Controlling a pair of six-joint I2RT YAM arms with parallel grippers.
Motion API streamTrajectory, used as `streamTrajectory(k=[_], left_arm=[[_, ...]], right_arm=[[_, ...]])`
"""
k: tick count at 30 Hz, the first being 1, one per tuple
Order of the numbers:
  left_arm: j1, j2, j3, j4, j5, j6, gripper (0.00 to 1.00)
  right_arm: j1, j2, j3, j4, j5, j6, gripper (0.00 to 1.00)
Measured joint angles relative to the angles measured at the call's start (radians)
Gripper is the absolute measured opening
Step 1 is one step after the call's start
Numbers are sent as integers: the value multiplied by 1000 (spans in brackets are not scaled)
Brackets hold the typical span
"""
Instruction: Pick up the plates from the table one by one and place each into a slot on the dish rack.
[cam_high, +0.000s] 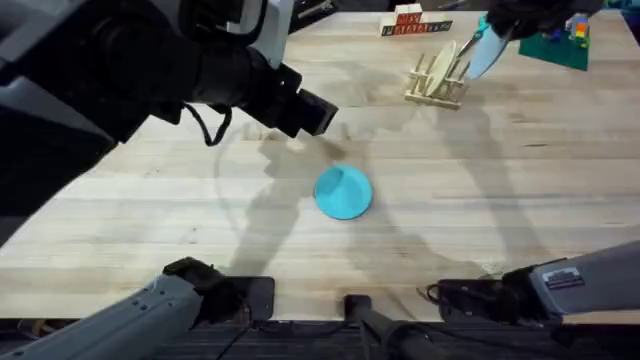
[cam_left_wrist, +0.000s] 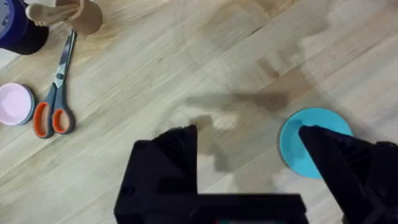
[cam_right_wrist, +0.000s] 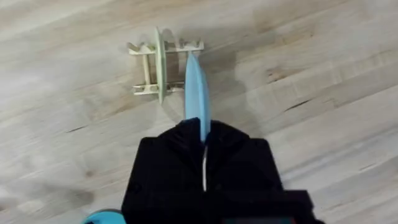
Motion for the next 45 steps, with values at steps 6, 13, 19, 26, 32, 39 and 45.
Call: streamTrajectory(k=[6,13,19,26,32,39,45], left_arm=[[0,0,0,0,0,0,994],[0,0,0,0,0,0,992],[0,0,0,0,0,0,992],[0,0,0,0,0,0,992],[0,0,0,0,0,0,993],[0,0,0,0,0,0,993],[0,0,0,0,0,0,993]], right_arm=[[-10,64,0,40,0,-1,29],[-19,101,0,73,0,-2,29],[-28,148,0,95,0,-8,29],[-30,185,0,124,-18,-34,29],[-33,189,0,138,-30,-50,29],[-41,224,0,149,-36,-58,29],[-44,279,0,155,-44,-67,28]])
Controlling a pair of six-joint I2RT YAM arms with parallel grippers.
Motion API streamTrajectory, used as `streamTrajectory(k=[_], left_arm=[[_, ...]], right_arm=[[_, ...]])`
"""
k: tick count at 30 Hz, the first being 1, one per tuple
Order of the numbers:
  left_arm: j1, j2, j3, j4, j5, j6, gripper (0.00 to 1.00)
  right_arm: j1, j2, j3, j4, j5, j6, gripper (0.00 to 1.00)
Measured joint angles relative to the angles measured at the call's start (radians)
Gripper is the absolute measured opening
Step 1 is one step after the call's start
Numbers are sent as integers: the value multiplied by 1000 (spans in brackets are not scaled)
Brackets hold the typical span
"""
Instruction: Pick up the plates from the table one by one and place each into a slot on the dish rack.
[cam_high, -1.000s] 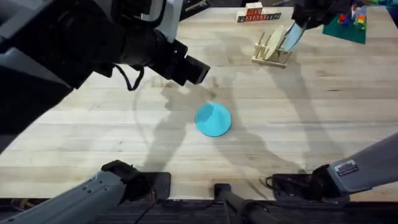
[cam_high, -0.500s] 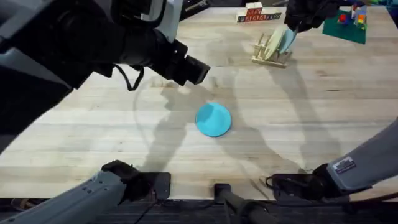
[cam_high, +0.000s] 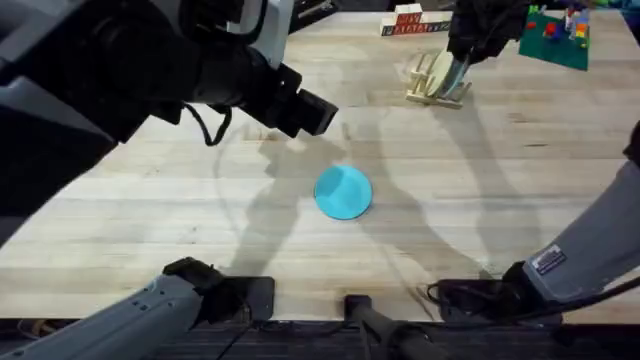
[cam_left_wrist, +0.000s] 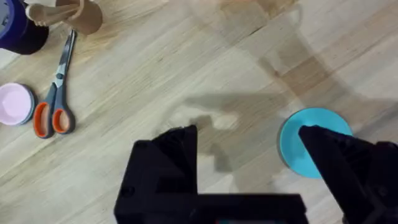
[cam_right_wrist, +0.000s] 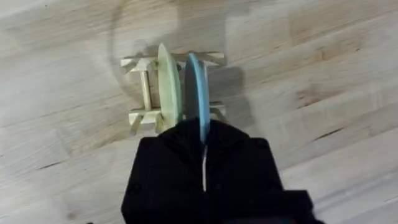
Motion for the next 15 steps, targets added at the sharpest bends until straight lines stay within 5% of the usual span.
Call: streamTrajectory(k=[15], left_arm=[[0,0,0,0,0,0,993]], right_arm=[[0,2,0,8,0,-6,32]])
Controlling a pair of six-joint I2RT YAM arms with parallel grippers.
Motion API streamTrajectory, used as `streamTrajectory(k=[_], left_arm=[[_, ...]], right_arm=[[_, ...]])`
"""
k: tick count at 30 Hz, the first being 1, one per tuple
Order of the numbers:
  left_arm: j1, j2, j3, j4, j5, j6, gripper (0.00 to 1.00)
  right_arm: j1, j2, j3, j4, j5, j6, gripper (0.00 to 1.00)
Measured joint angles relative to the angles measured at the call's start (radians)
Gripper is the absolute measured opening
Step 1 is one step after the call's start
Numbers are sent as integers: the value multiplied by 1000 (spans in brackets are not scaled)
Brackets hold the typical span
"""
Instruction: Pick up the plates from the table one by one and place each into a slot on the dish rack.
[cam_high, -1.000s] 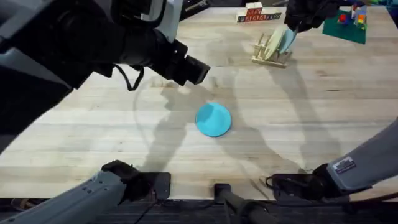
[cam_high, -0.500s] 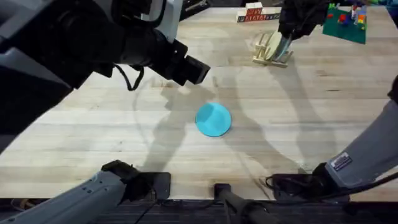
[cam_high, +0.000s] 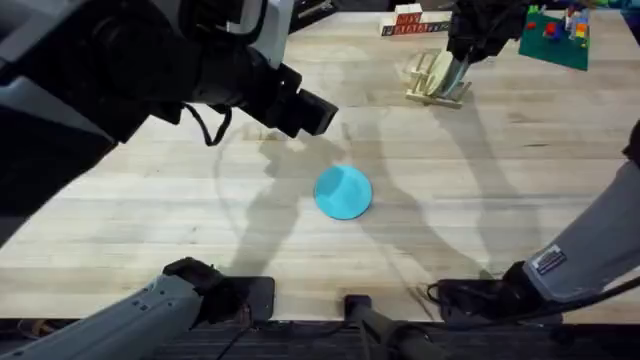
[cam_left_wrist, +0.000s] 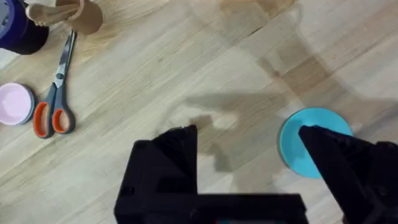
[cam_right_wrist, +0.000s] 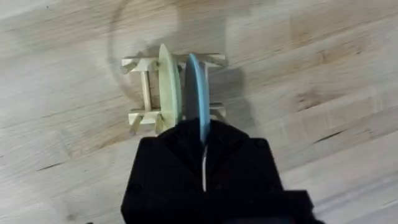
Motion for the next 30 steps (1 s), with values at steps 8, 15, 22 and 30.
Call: streamTrajectory(k=[8,15,22,30], left_arm=[[0,0,0,0,0,0,993],[0,0,0,0,0,0,993],[0,0,0,0,0,0,993],[0,0,0,0,0,0,993]], right_arm=[[0,0,1,4,2,-3,175],[0,0,1,2,2,-3,178],[0,-18,3,-42,2,-3,201],[0,-141,103,-175,-1,-3,202]])
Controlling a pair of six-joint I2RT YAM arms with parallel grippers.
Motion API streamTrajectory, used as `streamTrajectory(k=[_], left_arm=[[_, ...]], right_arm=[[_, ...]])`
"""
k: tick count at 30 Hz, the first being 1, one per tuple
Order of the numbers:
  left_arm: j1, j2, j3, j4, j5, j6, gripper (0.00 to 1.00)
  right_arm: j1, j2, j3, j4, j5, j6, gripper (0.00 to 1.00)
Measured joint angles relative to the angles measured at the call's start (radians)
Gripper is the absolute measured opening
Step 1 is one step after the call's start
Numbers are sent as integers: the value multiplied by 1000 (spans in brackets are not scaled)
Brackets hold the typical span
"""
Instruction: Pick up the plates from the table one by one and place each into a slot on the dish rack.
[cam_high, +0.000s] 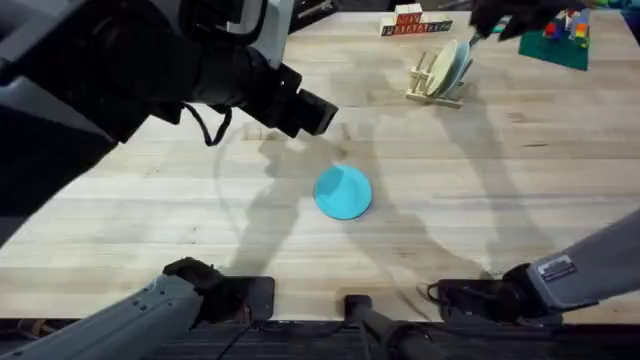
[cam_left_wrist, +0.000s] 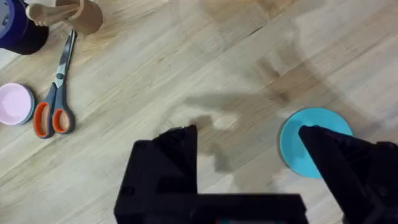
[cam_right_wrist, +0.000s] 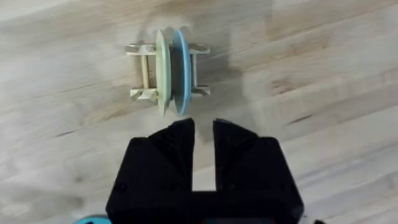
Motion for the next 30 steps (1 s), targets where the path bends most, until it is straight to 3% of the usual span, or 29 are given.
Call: streamTrajectory(k=[2,3,8,21,30], left_arm=[[0,0,0,0,0,0,993],[0,0,0,0,0,0,993],[0,0,0,0,0,0,993],[0,0,0,0,0,0,994],[0,0,0,-3,0,0,993]], right_arm=[[0,-36,31,-40,0,2,236],[1,-52,42,-58,0,-1,304],[8,-121,56,-146,-35,-3,962],[12,-265,26,-306,-72,-3,994],[12,-513,-286,-155,-144,-1,995]])
